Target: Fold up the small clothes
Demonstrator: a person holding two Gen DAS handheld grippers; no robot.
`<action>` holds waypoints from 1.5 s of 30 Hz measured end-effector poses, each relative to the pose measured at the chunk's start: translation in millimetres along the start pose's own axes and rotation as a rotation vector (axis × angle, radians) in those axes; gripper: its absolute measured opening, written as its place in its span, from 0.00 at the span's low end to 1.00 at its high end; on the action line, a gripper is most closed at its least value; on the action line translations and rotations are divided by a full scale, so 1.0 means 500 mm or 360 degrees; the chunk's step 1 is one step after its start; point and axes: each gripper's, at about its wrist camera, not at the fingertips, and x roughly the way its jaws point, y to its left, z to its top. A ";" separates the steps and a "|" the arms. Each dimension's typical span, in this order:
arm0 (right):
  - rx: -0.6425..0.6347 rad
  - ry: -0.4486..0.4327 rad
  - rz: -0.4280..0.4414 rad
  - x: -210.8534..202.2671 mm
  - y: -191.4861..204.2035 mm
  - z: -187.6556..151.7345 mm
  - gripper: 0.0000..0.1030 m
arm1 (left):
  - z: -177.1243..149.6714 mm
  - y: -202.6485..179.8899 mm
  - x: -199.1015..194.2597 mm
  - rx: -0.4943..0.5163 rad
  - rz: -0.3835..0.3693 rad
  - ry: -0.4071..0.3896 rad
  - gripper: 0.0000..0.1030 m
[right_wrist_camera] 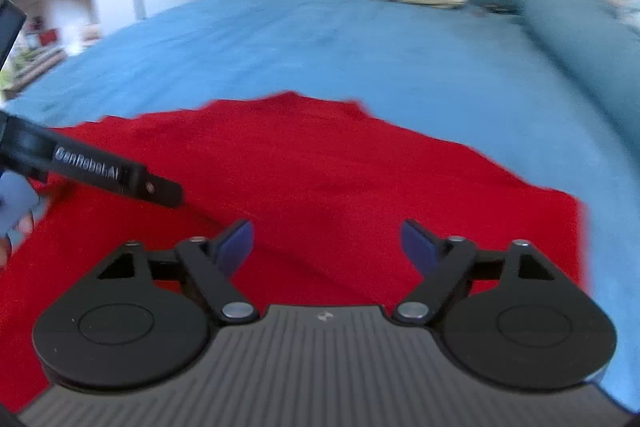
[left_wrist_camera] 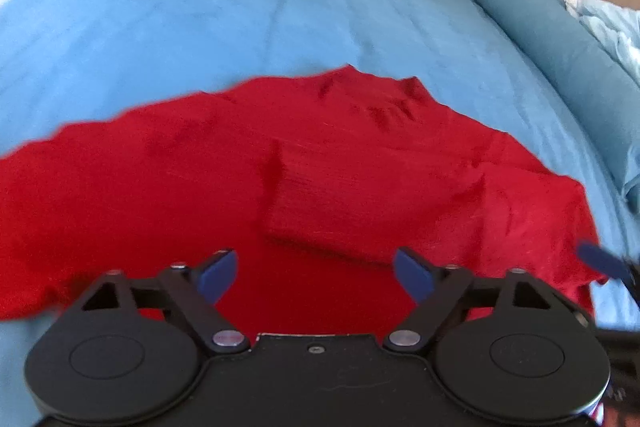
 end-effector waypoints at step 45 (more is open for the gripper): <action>0.0325 0.0204 -0.0198 -0.047 -0.237 -0.031 0.97 | -0.062 0.074 -0.166 0.0077 0.0598 -0.0310 0.69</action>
